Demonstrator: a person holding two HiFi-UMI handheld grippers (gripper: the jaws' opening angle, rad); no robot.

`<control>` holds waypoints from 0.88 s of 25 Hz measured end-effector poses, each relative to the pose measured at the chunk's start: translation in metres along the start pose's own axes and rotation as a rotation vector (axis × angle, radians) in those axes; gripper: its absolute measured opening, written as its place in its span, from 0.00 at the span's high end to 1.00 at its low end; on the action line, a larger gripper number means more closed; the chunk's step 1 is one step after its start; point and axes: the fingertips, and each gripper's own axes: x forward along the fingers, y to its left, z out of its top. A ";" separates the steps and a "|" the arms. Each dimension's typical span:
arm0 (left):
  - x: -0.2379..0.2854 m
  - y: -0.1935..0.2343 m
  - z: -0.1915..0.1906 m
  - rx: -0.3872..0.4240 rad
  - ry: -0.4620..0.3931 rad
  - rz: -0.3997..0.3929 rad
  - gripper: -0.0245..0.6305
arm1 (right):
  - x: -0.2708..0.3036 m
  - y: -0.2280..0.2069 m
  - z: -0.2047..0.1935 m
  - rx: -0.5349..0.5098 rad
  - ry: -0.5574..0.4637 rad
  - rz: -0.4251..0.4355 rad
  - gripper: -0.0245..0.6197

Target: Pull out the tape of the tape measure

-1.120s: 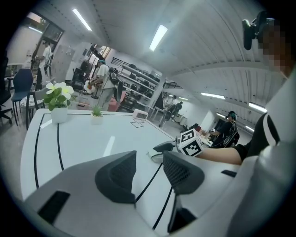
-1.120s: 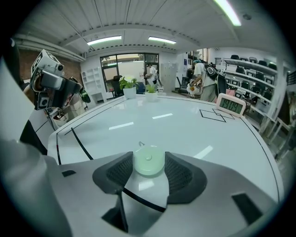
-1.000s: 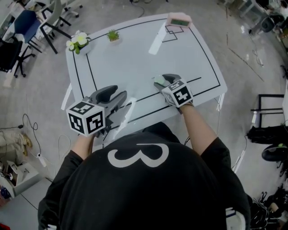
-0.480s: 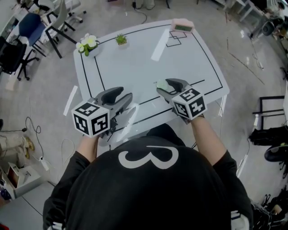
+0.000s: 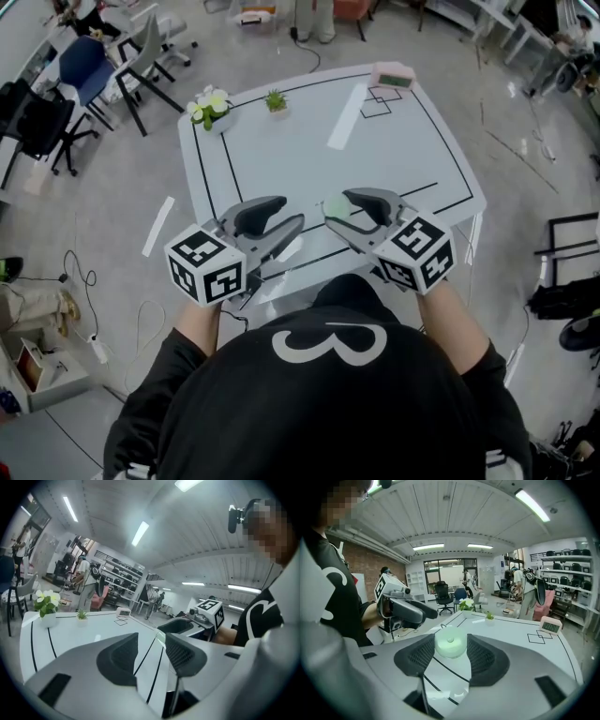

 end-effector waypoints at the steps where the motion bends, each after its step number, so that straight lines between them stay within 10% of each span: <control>1: 0.000 -0.003 0.001 0.018 -0.003 -0.004 0.69 | -0.001 0.005 0.003 0.003 -0.007 0.014 0.61; 22: -0.014 -0.053 0.012 0.185 -0.026 -0.016 0.91 | -0.021 0.057 0.027 -0.114 -0.007 0.188 0.62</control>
